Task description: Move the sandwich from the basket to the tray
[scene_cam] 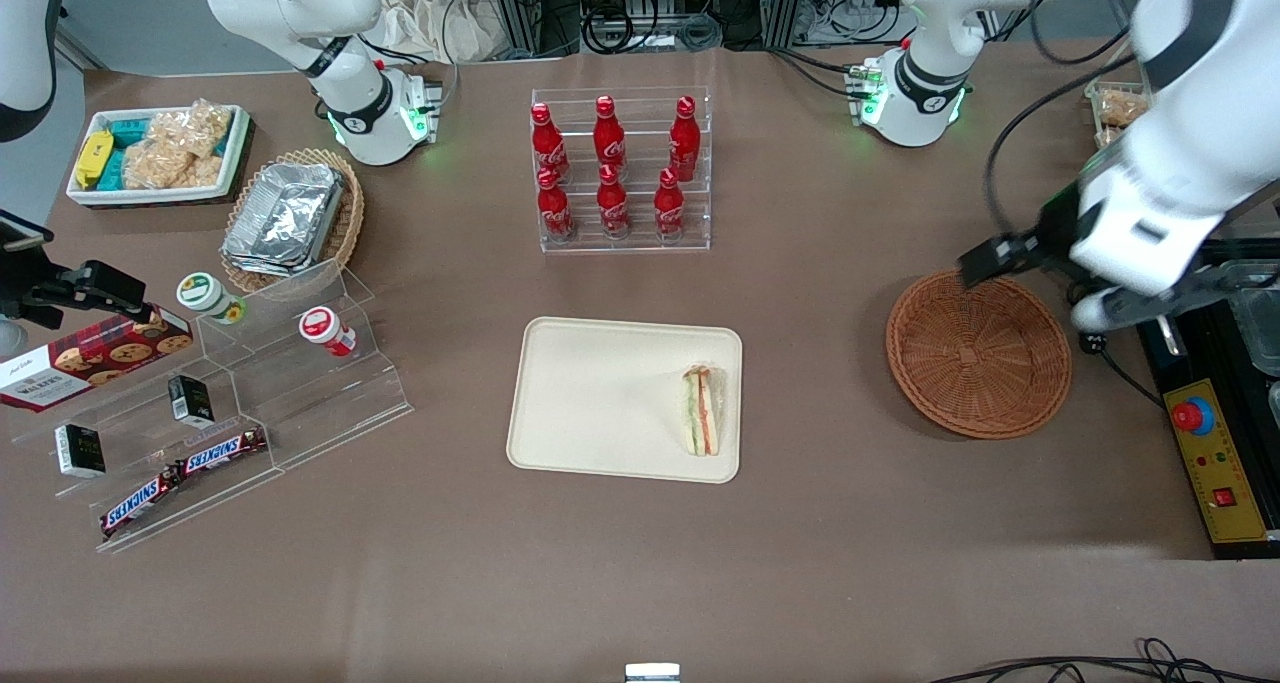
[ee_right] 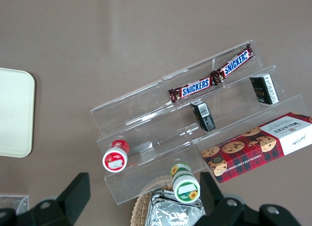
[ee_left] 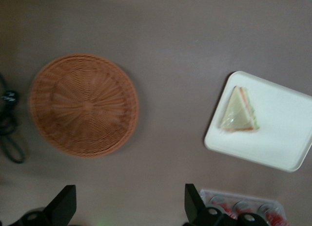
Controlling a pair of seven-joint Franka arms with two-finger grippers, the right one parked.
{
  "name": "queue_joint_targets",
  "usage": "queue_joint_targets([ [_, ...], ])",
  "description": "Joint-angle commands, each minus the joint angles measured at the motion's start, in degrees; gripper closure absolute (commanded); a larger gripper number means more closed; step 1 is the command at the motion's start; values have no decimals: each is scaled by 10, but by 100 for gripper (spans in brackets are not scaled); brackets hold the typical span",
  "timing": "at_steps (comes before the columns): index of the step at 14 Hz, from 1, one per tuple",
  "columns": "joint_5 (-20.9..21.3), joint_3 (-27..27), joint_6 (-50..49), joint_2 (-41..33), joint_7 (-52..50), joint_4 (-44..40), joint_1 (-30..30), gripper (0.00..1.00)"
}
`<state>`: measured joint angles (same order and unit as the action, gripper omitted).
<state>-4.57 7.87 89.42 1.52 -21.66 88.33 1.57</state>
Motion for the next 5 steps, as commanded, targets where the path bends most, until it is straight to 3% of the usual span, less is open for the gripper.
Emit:
queue_joint_targets([
  [1,-5,-45,-11,-79,45,68,16,0],
  [5,4,-44,-11,-49,43,33,12,0],
])
